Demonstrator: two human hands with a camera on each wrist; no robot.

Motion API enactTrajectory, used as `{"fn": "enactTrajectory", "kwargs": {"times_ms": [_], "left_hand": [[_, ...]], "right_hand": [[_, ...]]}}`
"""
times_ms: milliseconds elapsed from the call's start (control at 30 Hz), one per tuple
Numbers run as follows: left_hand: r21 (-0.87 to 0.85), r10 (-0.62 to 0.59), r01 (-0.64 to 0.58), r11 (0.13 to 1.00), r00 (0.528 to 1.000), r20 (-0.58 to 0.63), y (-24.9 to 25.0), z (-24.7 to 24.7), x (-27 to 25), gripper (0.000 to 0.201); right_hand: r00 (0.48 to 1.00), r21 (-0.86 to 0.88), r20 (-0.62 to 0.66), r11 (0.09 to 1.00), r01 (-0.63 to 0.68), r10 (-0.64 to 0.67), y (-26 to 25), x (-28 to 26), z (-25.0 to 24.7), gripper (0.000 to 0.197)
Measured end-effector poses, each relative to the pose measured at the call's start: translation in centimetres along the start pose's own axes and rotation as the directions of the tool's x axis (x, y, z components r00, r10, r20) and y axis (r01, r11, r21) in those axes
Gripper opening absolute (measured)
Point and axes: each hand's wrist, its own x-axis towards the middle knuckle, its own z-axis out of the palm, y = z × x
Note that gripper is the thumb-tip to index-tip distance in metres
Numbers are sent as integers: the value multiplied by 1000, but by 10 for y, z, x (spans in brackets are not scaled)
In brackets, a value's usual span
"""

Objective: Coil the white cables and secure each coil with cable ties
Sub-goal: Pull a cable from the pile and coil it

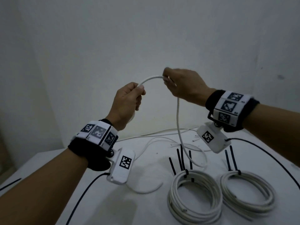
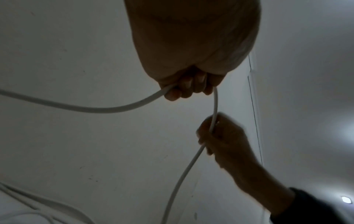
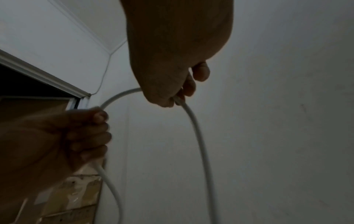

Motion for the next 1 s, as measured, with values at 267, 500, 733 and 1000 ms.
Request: {"fn": "enactTrajectory", "kwargs": {"times_ms": [267, 500, 733, 1000], "left_hand": [[-38, -44, 39, 999, 986, -163, 20, -39, -21, 30], [-105, -114, 91, 990, 964, -242, 28, -70, -28, 30], [49, -455, 462, 885, 884, -109, -7, -52, -48, 17], [943, -291, 325, 70, 911, -293, 2, -78, -58, 64]], "right_hand": [[590, -131, 691, 875, -466, 418, 12, -62, 27, 24], [495, -60, 647, 685, -726, 581, 33, -83, 16, 48], [649, 456, 631, 473, -754, 425, 16, -36, -24, 38], [832, 522, 486, 674, -523, 269, -21, -11, -47, 23]]}}
